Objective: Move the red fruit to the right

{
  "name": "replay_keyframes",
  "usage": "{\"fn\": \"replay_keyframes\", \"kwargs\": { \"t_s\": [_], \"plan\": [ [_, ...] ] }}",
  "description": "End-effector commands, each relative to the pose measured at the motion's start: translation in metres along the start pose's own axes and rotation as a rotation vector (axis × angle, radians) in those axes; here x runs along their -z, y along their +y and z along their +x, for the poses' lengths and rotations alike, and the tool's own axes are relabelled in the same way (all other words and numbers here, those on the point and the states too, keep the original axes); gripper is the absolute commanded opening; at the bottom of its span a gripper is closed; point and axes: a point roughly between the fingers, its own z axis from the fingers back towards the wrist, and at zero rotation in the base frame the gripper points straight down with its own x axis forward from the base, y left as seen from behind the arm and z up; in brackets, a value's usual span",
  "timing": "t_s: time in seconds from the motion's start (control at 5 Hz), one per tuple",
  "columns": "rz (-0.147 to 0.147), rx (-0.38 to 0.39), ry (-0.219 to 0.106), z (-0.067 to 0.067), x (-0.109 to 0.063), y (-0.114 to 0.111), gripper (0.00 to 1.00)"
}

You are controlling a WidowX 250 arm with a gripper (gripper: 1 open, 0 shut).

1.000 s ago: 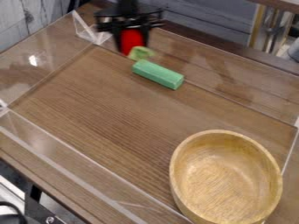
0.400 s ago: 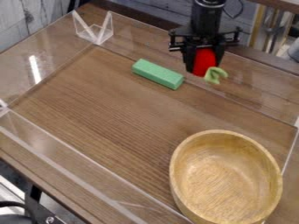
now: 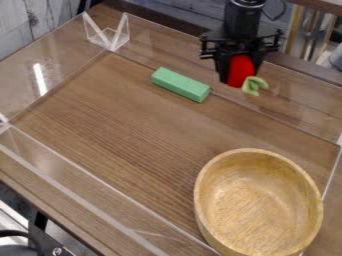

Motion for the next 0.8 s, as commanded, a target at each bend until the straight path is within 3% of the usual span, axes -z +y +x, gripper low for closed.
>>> {"fn": "replay_keyframes", "kwargs": {
  "t_s": [0.0,0.4,0.6],
  "plan": [
    [-0.075,-0.028,-0.089,0.01,-0.04,-0.013,0.0],
    [-0.045,-0.109,-0.105,0.004,-0.032,-0.01,0.0],
    [-0.036,-0.121,-0.111,-0.004,-0.019,-0.017,0.0]
  ]
}}
